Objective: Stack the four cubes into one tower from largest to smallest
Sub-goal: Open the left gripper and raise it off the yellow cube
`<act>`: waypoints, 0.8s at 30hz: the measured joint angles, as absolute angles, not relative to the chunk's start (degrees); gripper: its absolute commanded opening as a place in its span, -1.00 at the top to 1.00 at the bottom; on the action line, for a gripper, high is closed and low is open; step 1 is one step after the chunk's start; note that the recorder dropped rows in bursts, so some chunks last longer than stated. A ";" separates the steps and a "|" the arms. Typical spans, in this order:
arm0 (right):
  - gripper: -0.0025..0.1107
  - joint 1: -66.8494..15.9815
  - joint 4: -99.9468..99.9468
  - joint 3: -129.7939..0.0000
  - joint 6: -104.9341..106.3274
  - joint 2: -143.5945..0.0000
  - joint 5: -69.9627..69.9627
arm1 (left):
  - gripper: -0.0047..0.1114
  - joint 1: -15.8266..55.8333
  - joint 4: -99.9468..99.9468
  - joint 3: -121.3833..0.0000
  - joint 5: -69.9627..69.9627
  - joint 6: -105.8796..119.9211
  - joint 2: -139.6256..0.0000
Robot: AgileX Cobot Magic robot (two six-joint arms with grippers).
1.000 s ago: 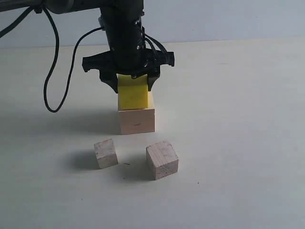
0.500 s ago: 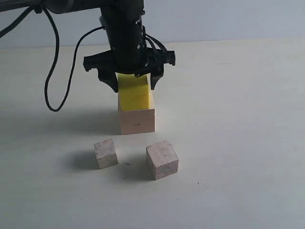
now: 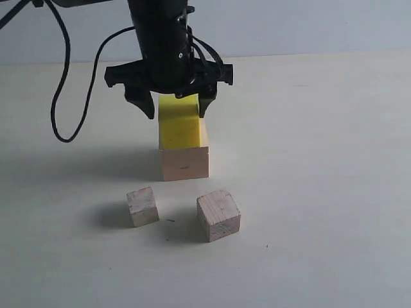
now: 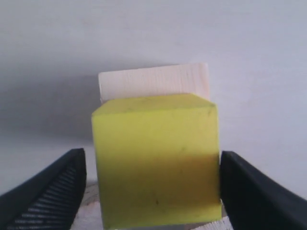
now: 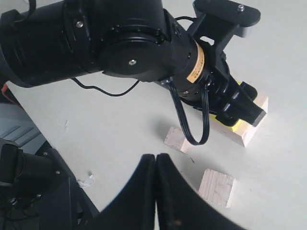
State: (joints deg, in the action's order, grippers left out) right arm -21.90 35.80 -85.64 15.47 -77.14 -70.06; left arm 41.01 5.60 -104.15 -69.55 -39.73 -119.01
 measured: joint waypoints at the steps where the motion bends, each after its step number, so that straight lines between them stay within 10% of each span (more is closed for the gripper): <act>1: 0.96 -21.90 35.80 -85.64 15.47 -77.14 -70.06 | -0.35 41.01 5.60 -104.15 -69.55 -39.62 -118.74; 17: 0.96 -21.90 35.80 -85.64 15.61 -77.14 -70.06 | -0.27 41.01 5.48 -104.15 -69.20 -38.01 -109.76; 24: 0.96 -21.90 35.80 -85.64 15.61 -77.14 -70.06 | 0.54 41.01 5.48 -104.15 -69.24 -30.07 -104.63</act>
